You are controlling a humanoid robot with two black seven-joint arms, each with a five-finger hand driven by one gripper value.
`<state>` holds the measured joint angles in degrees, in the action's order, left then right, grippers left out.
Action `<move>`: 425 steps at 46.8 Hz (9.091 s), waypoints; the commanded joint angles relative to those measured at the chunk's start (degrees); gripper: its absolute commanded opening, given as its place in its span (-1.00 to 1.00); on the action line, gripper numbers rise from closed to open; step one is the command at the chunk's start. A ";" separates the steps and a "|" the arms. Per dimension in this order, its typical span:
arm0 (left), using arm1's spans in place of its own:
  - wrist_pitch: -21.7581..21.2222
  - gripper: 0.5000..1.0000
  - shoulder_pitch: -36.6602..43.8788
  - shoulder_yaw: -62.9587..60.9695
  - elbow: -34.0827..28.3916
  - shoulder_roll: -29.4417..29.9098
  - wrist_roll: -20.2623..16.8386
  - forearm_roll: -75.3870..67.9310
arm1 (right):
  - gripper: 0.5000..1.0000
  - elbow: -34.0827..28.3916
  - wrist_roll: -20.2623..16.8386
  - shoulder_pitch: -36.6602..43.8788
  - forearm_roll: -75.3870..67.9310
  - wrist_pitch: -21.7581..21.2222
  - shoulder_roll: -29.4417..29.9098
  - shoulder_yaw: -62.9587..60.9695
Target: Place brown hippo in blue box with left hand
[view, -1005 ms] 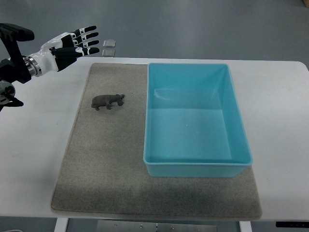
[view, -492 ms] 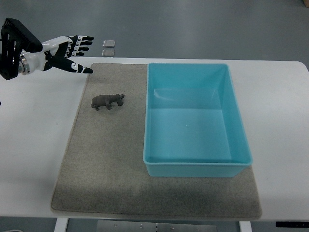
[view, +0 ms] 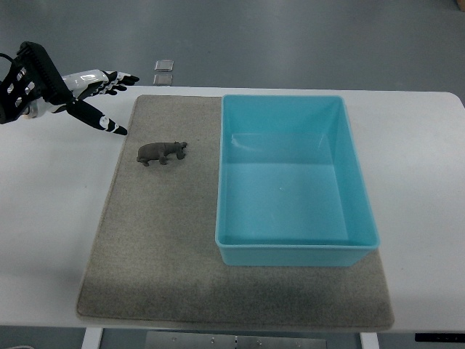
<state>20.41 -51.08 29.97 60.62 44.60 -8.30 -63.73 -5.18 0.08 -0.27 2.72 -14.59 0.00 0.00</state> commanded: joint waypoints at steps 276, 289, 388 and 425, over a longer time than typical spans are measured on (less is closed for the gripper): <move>1.21 -1.00 -19.59 -10.11 -4.46 -31.06 2.41 -19.58 | 0.74 0.00 0.00 0.00 0.00 0.00 0.00 0.00; -0.63 -1.00 -18.53 -13.10 -4.55 -32.20 2.41 -19.59 | 0.74 0.00 0.00 0.00 0.00 0.00 0.00 0.00; 5.78 1.00 -4.12 -2.29 -19.14 -16.12 2.58 74.54 | 0.74 0.00 0.00 0.00 0.00 0.00 0.00 0.00; 6.57 1.00 3.18 8.87 -19.23 -15.77 8.39 76.83 | 0.74 0.00 0.00 0.00 0.00 0.00 0.00 0.00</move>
<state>26.99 -47.90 38.86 41.48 28.61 0.05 13.18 -5.19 0.09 -0.26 2.72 -14.59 0.00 0.00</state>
